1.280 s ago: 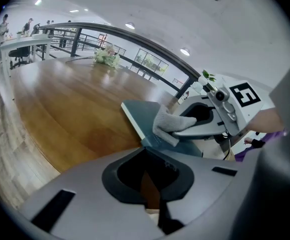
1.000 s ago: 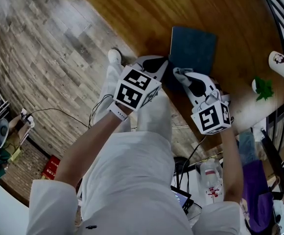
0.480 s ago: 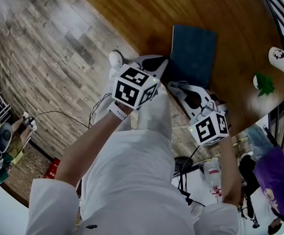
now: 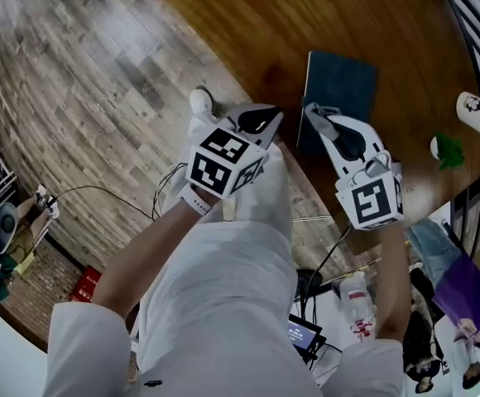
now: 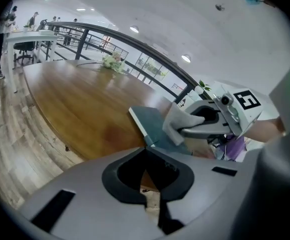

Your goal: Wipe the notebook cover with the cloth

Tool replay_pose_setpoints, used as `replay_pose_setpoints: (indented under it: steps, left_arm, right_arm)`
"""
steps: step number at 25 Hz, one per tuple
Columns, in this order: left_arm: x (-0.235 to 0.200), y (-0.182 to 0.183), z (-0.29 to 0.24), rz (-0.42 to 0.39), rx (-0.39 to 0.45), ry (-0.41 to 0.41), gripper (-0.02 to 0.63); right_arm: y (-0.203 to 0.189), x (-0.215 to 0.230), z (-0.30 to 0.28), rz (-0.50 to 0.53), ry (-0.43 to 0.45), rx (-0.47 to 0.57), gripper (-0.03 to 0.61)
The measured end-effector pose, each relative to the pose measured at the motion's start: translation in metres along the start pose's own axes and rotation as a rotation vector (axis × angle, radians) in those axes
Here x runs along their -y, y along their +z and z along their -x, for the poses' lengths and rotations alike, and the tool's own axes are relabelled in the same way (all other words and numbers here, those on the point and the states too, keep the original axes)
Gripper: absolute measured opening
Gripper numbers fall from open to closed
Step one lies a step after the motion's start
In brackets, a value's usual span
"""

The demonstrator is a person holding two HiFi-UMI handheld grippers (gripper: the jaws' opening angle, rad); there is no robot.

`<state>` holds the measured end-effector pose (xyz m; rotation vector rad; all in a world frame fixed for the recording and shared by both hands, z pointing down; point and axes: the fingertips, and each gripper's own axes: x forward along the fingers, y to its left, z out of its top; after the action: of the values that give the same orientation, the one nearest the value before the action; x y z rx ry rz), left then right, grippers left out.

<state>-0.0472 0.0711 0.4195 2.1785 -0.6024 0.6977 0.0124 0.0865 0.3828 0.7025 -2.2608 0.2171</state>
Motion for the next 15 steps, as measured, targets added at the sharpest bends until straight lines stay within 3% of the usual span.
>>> replay_pose_setpoints:
  steps: [8,15]
  left_arm:
    - [0.002,0.0,-0.001,0.0,0.015,-0.006,0.018]
    - [-0.003,0.006,0.005,0.011,0.036,0.009,0.018]
  right_arm:
    - [0.01,0.067,-0.032,0.048,-0.086,0.012,0.038]
    - [0.008,0.102,-0.062,0.063,-0.092,-0.008,0.038]
